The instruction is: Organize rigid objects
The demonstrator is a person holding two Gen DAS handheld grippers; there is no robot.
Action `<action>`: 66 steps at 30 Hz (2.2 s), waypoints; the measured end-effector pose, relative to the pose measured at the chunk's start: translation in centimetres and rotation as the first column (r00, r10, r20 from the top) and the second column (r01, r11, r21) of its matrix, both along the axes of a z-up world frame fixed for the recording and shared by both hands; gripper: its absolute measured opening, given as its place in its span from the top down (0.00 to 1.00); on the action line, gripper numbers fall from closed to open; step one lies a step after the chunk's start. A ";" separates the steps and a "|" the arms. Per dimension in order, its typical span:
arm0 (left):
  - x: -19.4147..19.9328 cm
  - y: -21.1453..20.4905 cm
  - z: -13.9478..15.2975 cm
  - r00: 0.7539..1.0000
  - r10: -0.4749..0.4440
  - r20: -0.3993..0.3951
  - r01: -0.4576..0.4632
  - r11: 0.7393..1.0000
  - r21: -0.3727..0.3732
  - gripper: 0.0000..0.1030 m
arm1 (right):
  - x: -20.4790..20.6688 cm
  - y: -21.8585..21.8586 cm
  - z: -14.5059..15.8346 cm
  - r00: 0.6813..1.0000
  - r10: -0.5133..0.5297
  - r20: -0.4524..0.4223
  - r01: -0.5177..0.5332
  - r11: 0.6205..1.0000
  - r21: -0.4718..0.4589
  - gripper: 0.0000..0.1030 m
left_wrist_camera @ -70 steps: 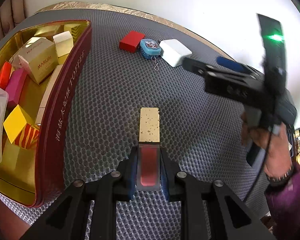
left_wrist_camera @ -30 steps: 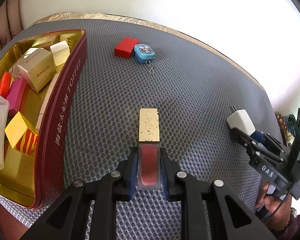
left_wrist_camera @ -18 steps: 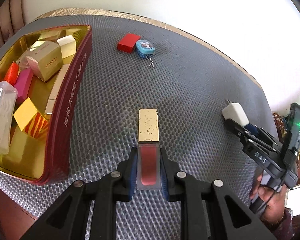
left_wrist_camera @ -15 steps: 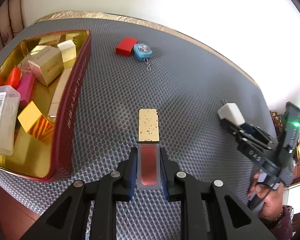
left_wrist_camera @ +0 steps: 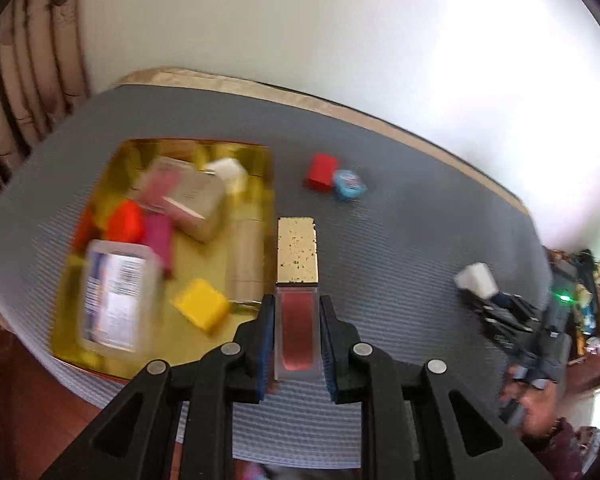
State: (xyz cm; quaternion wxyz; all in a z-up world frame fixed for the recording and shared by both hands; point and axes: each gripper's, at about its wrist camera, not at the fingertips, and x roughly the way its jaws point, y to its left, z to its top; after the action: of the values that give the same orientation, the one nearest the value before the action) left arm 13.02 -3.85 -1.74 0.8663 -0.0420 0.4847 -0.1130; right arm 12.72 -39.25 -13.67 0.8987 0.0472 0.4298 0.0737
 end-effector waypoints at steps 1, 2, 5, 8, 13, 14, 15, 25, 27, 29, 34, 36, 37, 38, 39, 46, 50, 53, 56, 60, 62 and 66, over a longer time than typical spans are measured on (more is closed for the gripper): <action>0.3 0.6 -0.2 1.000 0.003 -0.004 -0.003 1.000 0.009 0.80 | 0.0 0.1 0.0 1.000 0.000 0.000 0.000 1.000 -0.002 0.55; 0.6 1.1 -0.3 1.000 0.008 -0.006 -0.007 1.000 0.020 0.80 | 0.0 0.1 0.0 1.000 0.000 0.000 0.000 1.000 -0.003 0.55; 1.7 2.4 -1.2 1.000 0.026 -0.015 -0.025 0.998 0.059 0.80 | 0.1 0.2 0.0 1.000 0.000 -0.001 0.000 1.000 -0.008 0.55; 2.5 3.4 -2.1 0.999 0.045 -0.029 -0.043 0.996 0.072 0.80 | 0.2 0.4 0.0 1.000 0.000 -0.001 0.000 1.000 -0.011 0.55; 3.7 3.9 -3.6 0.997 0.062 -0.052 -0.057 0.995 0.087 0.80 | 0.3 0.6 0.0 1.000 -0.001 -0.003 0.001 1.000 -0.017 0.55; 3.9 3.9 -3.9 0.996 0.064 -0.055 -0.059 0.994 0.091 0.80 | 0.3 0.6 0.0 1.000 -0.001 -0.003 0.001 1.000 -0.017 0.55; 4.1 3.9 -4.1 0.996 0.066 -0.057 -0.061 0.994 0.093 0.80 | 0.4 0.7 0.0 1.000 -0.002 -0.003 0.002 1.000 -0.018 0.55; 4.9 3.3 -4.8 0.997 0.057 -0.056 -0.050 0.991 0.127 0.80 | 0.4 0.7 0.0 1.000 -0.001 -0.003 0.001 1.000 -0.019 0.54; 5.0 3.4 -4.8 0.997 0.059 -0.053 -0.052 0.990 0.135 0.80 | 0.4 0.7 0.0 1.000 -0.001 -0.003 0.001 1.000 -0.018 0.54; 5.1 3.4 -4.7 0.997 0.061 -0.046 -0.054 0.988 0.142 0.80 | 0.4 0.7 0.0 1.000 -0.001 -0.003 0.001 1.000 -0.018 0.54; 5.0 3.5 -4.2 0.998 0.062 -0.019 -0.058 0.985 0.162 0.80 | 0.3 0.7 0.0 1.000 -0.002 -0.003 0.002 1.000 -0.018 0.54; 4.7 3.5 -3.8 0.998 0.066 -0.001 -0.065 0.984 0.166 0.80 | 0.4 0.8 0.0 1.000 0.000 -0.003 0.000 1.000 -0.018 0.54; 4.6 3.5 -3.5 0.998 0.067 0.006 -0.067 0.984 0.165 0.80 | 0.4 0.8 0.0 1.000 0.000 -0.003 0.000 1.000 -0.019 0.54; 4.4 3.5 -3.3 0.998 0.069 0.013 -0.070 0.984 0.163 0.80 | 0.4 0.9 0.0 1.000 0.000 -0.003 0.000 1.000 -0.019 0.54; 4.2 3.6 -3.0 0.997 0.070 0.022 -0.073 0.984 0.162 0.80 | 0.4 0.9 0.1 1.000 -0.001 -0.003 0.001 1.000 -0.019 0.54; 2.2 5.1 -2.1 0.991 0.132 0.020 -0.134 0.985 0.108 0.80 | 0.3 1.0 0.2 1.000 0.000 -0.002 0.000 1.000 -0.016 0.53; -0.1 6.8 -1.5 0.980 0.199 0.029 -0.200 0.978 0.056 0.80 | 0.2 1.2 0.2 1.000 -0.001 -0.002 0.001 1.000 -0.014 0.53; -2.0 7.9 -1.0 0.970 0.239 0.050 -0.241 0.969 0.050 0.80 | 0.2 1.1 0.2 1.000 -0.002 -0.002 0.002 1.000 -0.011 0.53; -3.5 8.6 -0.8 0.961 0.266 0.073 -0.271 0.959 0.084 0.79 | 0.1 1.2 0.2 1.000 -0.002 -0.003 0.002 1.000 -0.013 0.53; -4.9 9.3 -0.8 0.951 0.285 0.119 -0.300 0.943 0.141 0.79 | 0.0 1.2 0.3 1.000 -0.010 -0.013 0.010 1.000 0.004 0.53; -5.3 9.5 -0.9 0.949 0.287 0.133 -0.306 0.939 0.158 0.79 | -0.1 1.1 0.4 1.000 -0.016 -0.024 0.016 1.000 0.023 0.54; -5.6 9.9 -1.2 0.948 0.292 0.128 -0.310 0.940 0.146 0.79 | -0.6 0.5 0.5 0.998 -0.035 -0.045 0.039 0.995 0.091 0.54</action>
State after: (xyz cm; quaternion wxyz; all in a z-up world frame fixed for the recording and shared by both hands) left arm 7.43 6.05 -2.95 0.8981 -0.0381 0.4341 0.0592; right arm 12.16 -38.75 -13.18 0.8873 0.0980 0.4443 0.0757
